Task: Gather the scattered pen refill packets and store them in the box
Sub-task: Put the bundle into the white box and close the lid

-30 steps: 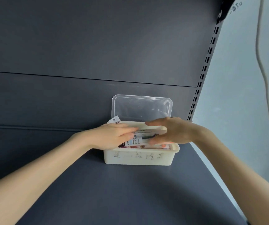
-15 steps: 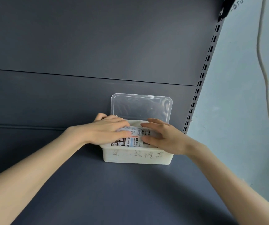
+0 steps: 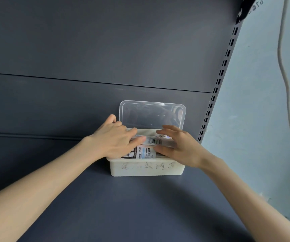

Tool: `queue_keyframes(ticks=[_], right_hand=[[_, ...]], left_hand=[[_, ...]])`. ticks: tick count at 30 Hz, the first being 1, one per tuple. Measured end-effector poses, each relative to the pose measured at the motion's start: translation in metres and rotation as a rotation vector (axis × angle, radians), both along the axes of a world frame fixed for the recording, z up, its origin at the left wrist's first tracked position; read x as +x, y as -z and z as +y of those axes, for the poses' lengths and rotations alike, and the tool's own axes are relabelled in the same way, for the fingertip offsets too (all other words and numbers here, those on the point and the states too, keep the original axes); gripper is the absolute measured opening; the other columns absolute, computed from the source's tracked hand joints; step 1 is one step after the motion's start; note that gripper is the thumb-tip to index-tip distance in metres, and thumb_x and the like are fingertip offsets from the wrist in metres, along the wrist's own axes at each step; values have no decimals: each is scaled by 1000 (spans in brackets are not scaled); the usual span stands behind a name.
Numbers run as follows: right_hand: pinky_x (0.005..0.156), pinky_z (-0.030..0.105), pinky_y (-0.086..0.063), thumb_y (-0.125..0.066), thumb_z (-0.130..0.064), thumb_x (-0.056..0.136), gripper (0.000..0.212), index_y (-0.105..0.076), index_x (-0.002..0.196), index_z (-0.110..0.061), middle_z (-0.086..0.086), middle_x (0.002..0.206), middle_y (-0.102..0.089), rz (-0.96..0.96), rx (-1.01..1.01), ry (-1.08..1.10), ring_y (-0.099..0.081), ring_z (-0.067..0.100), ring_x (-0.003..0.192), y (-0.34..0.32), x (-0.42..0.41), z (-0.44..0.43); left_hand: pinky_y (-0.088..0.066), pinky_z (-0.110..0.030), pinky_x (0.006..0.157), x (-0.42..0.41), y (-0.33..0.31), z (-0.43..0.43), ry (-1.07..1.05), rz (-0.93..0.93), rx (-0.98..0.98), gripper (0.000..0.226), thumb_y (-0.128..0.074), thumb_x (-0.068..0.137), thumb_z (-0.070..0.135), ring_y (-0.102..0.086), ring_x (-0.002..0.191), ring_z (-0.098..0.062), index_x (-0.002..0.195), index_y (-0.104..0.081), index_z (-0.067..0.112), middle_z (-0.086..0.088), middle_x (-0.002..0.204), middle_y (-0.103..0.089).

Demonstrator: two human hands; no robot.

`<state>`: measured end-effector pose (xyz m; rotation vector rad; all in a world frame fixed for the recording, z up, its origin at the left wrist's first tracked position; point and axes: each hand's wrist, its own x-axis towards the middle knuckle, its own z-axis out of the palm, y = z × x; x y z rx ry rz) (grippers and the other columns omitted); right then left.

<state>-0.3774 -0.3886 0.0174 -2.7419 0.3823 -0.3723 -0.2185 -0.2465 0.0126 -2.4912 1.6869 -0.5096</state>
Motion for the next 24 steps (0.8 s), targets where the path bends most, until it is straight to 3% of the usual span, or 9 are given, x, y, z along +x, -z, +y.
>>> queue_keyframes(ticks=[3,5,8,11,13,15,18,21,24], right_hand=[[106,19,-22,-50,-38,95,47,-52,134,-11,6,149,-39,79,25,-37,-34,21,139,1,3,-1],[114,30,-11,-40,-47,96,48,-53,133,-18,3,149,-39,128,-69,-28,-23,23,142,5,7,1],[111,40,-10,-44,-50,94,44,-52,133,-33,-7,151,-35,22,-178,43,-22,20,140,4,7,0],[104,31,-32,-55,-33,94,32,-62,124,-25,-2,133,-56,-79,-22,-37,-48,22,124,2,2,-6],[97,26,-41,-49,-24,97,29,-64,122,-22,0,121,-65,-17,28,-55,-58,22,111,2,0,-5],[101,29,-36,-41,-24,100,32,-60,126,-23,3,123,-64,48,-38,-27,-54,24,116,4,0,-4],[107,34,-30,-41,-24,100,33,-60,126,-18,4,128,-60,30,-97,-9,-48,25,121,5,0,-4],[94,41,-45,-42,-17,98,29,-61,119,-14,4,115,-67,84,15,-59,-57,27,104,3,-2,-3],[94,28,-46,-46,-10,95,35,-62,125,-20,-5,121,-66,47,51,-33,-62,19,105,0,-1,-4]], left_hand=[[-17,-32,103,-5,0,-1,20,305,-10,58,1,89,58,-48,101,-11,111,-46,30,8,89,-51],[-12,-31,106,-4,0,0,29,452,-21,53,-8,93,57,-42,118,-8,124,-44,34,10,108,-52],[-20,-32,101,-3,-2,6,20,271,-177,57,-15,90,62,-41,120,-12,130,-45,33,9,125,-51],[-27,-29,86,-13,-3,22,1,204,-263,69,-6,79,64,-45,109,-13,122,-52,34,12,120,-54],[-29,-28,93,-23,5,27,11,208,-144,82,4,76,67,-43,120,-12,132,-46,35,13,133,-51],[-18,-28,111,-26,11,26,-8,294,4,76,2,86,65,-25,140,-8,146,-26,30,14,152,-31],[3,-26,117,-19,3,19,7,478,92,58,-10,98,51,-1,144,1,150,-12,27,16,158,-9],[1,-22,113,-12,-3,13,32,579,44,53,-27,99,45,-10,144,-3,148,-24,25,14,156,-21],[-9,-33,115,-13,4,16,-20,494,-130,56,-40,94,51,-25,140,-11,143,-37,24,9,151,-34]])
